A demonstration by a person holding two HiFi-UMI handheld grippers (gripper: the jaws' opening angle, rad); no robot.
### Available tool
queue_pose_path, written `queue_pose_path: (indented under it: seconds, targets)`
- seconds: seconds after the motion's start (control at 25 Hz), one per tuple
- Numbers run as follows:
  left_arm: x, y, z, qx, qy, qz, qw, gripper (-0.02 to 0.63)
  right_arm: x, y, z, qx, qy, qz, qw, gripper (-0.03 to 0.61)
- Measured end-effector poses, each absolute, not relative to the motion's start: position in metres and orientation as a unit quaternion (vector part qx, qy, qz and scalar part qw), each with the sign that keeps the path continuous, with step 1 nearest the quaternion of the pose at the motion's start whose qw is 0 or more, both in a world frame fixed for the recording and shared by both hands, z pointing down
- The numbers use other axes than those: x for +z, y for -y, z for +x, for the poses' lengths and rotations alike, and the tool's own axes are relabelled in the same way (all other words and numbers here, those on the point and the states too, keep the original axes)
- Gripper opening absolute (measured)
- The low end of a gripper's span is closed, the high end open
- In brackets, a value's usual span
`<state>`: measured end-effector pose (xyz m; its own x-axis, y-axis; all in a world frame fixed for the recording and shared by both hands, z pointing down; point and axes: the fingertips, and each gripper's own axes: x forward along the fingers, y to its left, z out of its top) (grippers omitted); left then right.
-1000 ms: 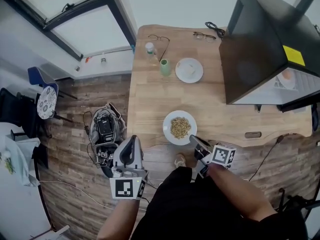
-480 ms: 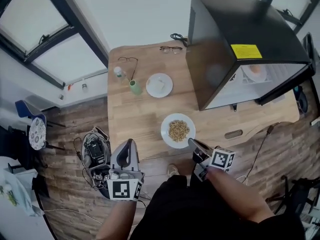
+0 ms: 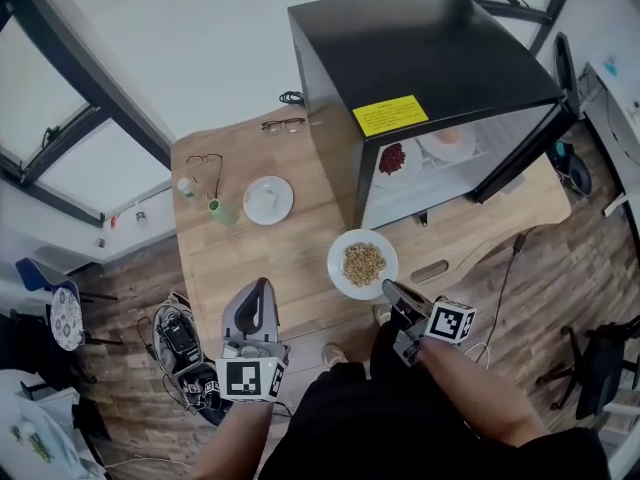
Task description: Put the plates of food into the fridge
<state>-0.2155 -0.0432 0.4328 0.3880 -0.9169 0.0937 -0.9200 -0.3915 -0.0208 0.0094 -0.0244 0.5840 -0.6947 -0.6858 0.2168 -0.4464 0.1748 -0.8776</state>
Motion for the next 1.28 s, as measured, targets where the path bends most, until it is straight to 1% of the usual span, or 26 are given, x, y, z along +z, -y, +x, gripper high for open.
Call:
queue_pose_path:
  seconds: [0.4, 0.64, 0.96, 1.12, 1.28]
  targets:
    - [0.425, 0.069, -0.162, 0.039, 0.538, 0.842, 0.008, 0.003, 0.579, 0.04, 0.076, -0.512, -0.744, -0.404, 0.144, 0.031]
    - [0.42, 0.087, -0.14, 0.038, 0.544, 0.838, 0.006, 0.003, 0.576, 0.06, 0.106, -0.512, -0.738, -0.412, 0.15, 0.031]
    - [0.412, 0.113, -0.125, 0.039, 0.561, 0.827, 0.0, 0.003, 0.572, 0.095, 0.124, -0.514, -0.745, -0.398, 0.151, 0.031]
    - [0.41, 0.128, -0.12, 0.04, 0.573, 0.819, -0.001, 0.003, 0.582, 0.111, 0.133, -0.524, -0.741, -0.399, 0.132, 0.032]
    - [0.409, 0.143, -0.118, 0.043, 0.582, 0.812, -0.004, 0.003, 0.583, 0.131, 0.129, -0.528, -0.747, -0.378, 0.139, 0.032]
